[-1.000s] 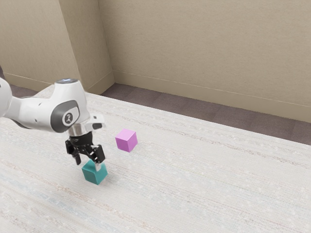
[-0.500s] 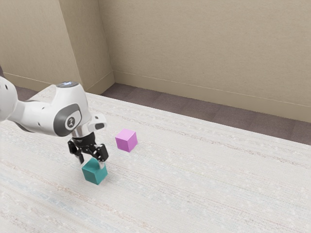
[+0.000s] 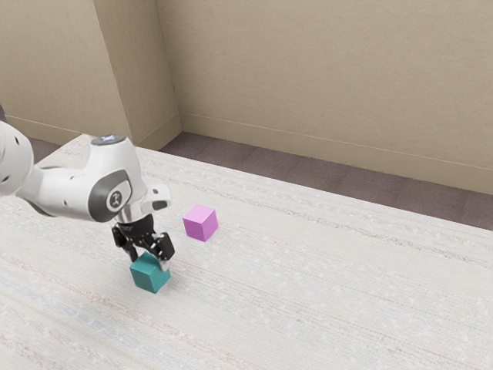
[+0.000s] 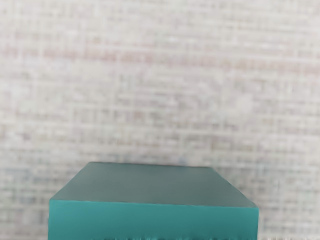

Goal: Pick up the blue block with one arm, and put the blue block on the pink block with one arm

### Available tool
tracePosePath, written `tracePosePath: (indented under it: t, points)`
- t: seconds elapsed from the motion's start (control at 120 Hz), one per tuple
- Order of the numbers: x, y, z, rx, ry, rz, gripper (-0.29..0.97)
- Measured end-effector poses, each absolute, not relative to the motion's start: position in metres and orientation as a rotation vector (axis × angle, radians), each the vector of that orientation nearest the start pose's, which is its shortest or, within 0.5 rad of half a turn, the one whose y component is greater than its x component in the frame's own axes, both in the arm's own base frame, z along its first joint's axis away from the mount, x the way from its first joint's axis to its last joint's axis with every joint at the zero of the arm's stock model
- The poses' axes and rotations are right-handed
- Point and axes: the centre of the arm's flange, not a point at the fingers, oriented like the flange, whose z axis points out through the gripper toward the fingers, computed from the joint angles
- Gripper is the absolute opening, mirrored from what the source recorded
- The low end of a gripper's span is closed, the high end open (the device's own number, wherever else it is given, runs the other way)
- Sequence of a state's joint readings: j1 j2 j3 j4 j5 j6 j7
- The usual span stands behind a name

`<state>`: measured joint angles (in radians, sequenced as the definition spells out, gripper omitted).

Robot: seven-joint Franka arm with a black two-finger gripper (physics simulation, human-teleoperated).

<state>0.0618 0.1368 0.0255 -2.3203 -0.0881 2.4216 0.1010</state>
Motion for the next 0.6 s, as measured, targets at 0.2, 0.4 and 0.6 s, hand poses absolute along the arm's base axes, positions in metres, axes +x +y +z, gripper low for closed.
tracePosePath:
  t: [0.2, 0.4, 0.6]
  points:
    - [0.514, 0.044, 0.270, -3.208, -0.080, 0.044, 0.68]
    - [0.515, 0.045, 0.265, -3.212, -0.070, 0.036, 0.67]
    - [0.515, 0.045, 0.259, -3.212, -0.057, 0.044, 0.67]
